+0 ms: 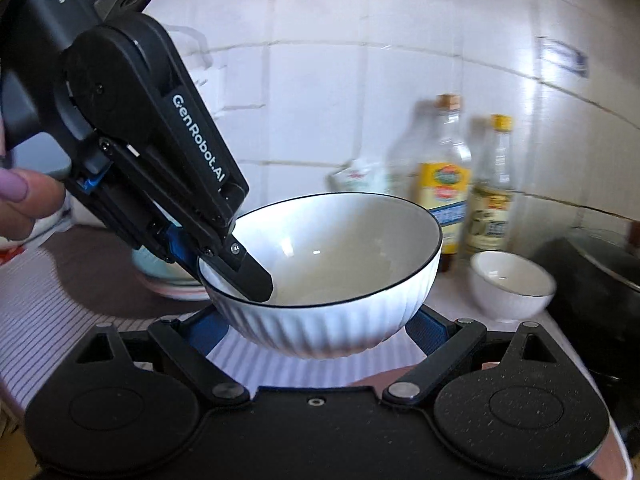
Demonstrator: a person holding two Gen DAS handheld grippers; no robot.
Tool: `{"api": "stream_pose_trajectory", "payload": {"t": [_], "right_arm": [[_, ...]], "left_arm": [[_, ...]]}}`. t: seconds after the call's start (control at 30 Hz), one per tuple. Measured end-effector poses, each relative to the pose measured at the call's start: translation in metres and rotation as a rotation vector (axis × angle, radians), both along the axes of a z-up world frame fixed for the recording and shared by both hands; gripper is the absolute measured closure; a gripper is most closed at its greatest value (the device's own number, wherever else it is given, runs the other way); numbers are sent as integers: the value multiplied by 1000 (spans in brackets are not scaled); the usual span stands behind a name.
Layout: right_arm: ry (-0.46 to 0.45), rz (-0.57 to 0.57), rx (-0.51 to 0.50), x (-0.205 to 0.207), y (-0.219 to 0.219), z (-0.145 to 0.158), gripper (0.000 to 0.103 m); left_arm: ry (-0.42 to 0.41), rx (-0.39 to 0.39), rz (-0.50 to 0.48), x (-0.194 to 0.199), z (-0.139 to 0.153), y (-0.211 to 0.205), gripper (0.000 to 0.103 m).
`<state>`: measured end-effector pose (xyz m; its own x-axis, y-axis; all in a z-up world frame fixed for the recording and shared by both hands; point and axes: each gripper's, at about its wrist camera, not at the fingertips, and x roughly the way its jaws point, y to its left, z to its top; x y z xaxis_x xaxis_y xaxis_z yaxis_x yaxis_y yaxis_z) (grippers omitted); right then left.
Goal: Organize plates and bowls
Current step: 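Carry the white bowl beside the plate stack, set it down, open grippers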
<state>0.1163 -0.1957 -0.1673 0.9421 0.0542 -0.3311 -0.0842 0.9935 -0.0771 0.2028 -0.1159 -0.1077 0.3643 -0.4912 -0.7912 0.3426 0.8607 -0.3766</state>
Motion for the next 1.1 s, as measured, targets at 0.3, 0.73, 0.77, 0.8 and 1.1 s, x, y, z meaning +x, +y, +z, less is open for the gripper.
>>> {"api": "stream_pose_trajectory", "payload": {"t": [0.3,0.73,0.77,0.8,1.1], "right_arm": [[61,58,-1,26,23,-25,6],[166,76,46,60,30,-60,6],[175,80,51,62,31,-62,6],[176,80,55,62,31,-64,6],[273,13,53,64,34,-61,5]], "left_arm": [[35,47,48,11,-31,27,89],[81,88,78,34,-70,35,90],[79,96,75,34,-71,35,90],[69,95,73,33,-71,35,90],[92,59,91,35,-73,40,87]]}}
